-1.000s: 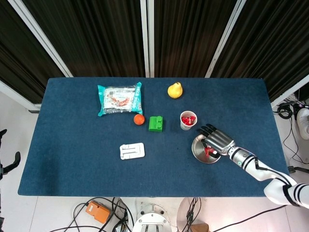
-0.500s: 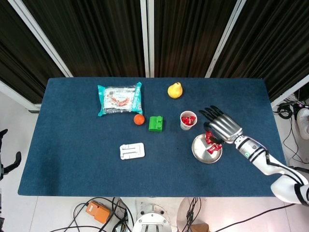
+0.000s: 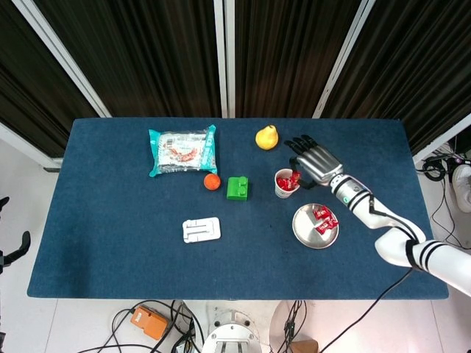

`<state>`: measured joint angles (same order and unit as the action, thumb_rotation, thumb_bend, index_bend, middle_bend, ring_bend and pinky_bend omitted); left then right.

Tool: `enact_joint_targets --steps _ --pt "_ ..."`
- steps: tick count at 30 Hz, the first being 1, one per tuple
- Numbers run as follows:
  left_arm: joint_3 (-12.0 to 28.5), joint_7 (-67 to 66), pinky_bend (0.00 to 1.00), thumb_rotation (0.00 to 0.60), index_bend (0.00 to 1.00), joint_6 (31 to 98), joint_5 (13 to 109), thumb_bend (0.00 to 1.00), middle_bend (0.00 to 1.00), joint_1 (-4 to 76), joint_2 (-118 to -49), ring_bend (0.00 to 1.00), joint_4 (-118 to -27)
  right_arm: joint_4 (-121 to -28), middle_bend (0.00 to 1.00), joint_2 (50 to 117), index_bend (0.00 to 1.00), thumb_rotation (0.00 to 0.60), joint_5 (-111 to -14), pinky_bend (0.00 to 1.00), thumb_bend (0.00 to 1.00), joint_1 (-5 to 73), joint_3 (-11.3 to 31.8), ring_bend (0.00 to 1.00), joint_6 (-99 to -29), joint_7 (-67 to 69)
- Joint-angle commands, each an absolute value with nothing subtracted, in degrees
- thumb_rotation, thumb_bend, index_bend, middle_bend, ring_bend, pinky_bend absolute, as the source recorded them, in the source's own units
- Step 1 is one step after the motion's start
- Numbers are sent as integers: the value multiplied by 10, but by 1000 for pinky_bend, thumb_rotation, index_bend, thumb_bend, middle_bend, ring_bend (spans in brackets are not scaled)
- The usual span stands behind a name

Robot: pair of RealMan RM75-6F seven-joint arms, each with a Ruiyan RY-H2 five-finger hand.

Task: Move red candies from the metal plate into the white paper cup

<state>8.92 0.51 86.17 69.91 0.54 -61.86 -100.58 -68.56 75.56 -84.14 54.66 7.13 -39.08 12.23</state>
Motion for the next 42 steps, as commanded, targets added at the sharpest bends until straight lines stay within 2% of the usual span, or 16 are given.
enact_joint_targets --steps 1,9,17,24,30,33,37,42 --pt "90 7 0 600 119 860 698 348 0 6 -618 0 -1005 -665 95 771 619 600 -843 0 612 557 74 0 -385 132" --pt "89 6 0 600 119 858 698 348 0 6 -618 0 -1006 -633 95 791 605 600 -842 0 613 570 71 0 -373 141" --pt "90 5 0 600 119 858 697 348 0 7 -618 0 -1007 -613 94 806 543 600 -842 0 612 579 62 0 -358 140" --pt "89 6 0 600 119 856 695 348 0 7 -616 0 -1007 -615 94 808 330 600 -844 0 562 580 58 0 -362 148" --pt "89 5 0 600 119 856 696 348 0 7 -616 0 -1008 -625 94 801 292 600 -850 0 545 579 56 0 -371 157" --pt "89 6 0 600 119 857 696 348 0 6 -616 0 -1007 -640 94 788 287 600 -851 0 530 571 59 0 -392 159" --pt "89 8 0 600 119 856 697 348 0 6 -616 0 -1006 -687 94 737 259 600 -843 0 506 540 68 0 -447 152" --pt "88 6 0 600 118 856 699 348 0 7 -617 0 -1006 -805 94 646 11 600 -819 0 423 457 84 0 -569 127"
